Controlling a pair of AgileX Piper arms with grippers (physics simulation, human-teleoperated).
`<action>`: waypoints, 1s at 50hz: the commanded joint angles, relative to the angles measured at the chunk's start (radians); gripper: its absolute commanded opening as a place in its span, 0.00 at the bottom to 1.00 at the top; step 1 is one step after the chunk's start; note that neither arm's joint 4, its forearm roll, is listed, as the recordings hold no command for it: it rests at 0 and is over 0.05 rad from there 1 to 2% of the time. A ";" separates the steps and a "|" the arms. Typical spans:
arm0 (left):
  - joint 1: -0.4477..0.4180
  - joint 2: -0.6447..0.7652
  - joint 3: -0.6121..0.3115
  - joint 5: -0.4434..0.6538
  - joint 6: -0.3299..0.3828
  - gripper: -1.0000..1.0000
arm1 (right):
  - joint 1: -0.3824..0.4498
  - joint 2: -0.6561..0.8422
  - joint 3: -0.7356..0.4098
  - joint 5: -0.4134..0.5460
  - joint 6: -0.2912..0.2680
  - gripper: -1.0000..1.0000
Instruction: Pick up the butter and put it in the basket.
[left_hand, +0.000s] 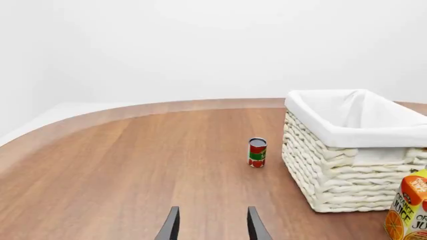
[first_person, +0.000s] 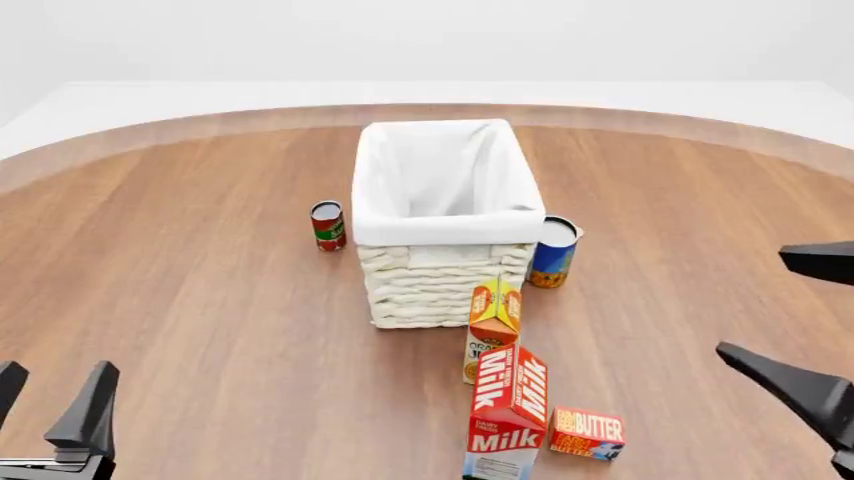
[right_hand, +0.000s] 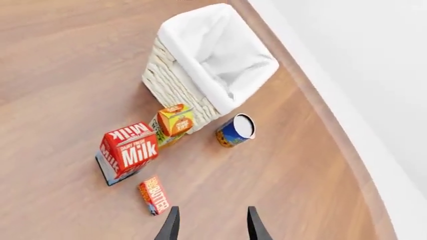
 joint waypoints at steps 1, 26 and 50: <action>0.000 0.000 0.000 0.000 0.000 1.00 | 0.167 0.053 -0.117 0.166 -0.008 1.00; 0.000 0.000 0.000 0.000 0.000 1.00 | 0.395 0.090 -0.053 0.260 0.104 1.00; 0.000 0.000 0.000 0.000 0.000 1.00 | 0.429 0.164 0.073 0.260 0.121 1.00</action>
